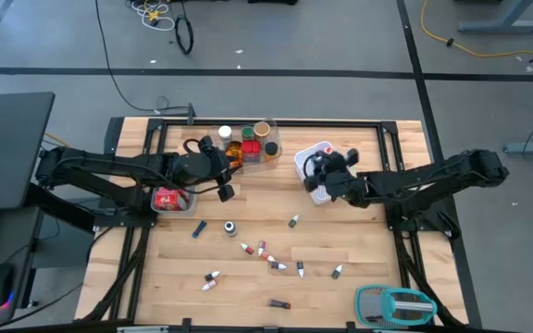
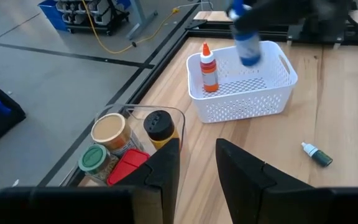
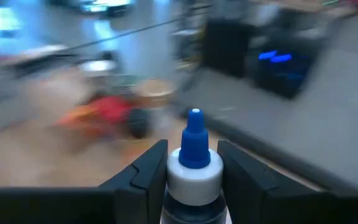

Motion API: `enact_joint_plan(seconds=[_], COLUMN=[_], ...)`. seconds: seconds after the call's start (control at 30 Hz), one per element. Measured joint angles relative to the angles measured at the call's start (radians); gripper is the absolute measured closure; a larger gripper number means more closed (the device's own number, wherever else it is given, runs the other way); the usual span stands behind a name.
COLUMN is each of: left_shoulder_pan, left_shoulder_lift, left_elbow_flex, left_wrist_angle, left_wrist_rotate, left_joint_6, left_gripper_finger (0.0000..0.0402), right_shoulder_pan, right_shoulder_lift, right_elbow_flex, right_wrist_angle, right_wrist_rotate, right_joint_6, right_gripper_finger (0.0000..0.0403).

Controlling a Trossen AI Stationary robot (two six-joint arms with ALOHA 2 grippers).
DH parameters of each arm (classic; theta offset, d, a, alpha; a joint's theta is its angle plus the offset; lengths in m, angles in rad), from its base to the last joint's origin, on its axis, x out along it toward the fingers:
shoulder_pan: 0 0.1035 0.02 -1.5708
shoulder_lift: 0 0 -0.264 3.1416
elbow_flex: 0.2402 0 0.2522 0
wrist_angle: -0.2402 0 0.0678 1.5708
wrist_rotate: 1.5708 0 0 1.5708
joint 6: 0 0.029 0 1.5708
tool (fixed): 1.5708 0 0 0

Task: Pick & Place Kitchen Items
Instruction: Put the big blue food coloring bottle into the white bin

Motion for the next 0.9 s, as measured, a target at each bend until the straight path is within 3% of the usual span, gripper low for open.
enact_joint_plan(seconds=[0.1,0.17,0.5,0.73,0.9], left_shoulder_pan=[0.000,0.000,0.000,0.000,0.000], left_shoulder_lift=[0.000,0.000,0.000,0.000,0.000], left_elbow_flex=[0.000,0.000,0.000,0.000,0.000], left_wrist_angle=[0.000,0.001,0.003,0.019,0.030], left_wrist_rotate=[-0.001,-0.002,-0.005,-0.005,-0.005], left_joint_6=[0.001,0.001,0.001,0.001,0.001], left_gripper_finger=[0.0288,0.0288,0.0288,0.0288,0.0288], right_shoulder_pan=[-0.039,-0.069,-0.173,-0.182,-0.183], right_shoulder_lift=[0.000,0.000,0.000,0.103,0.246], right_elbow_flex=[-0.055,-0.115,-0.395,-0.408,-0.377], right_wrist_angle=[0.048,0.134,0.731,0.934,1.019], right_wrist_rotate=[0.091,0.091,-0.103,-0.192,-0.170], right_joint_6=[0.029,0.058,-0.029,-0.127,-0.233], right_gripper_finger=[0.0268,0.0268,0.0271,0.0273,0.0273])
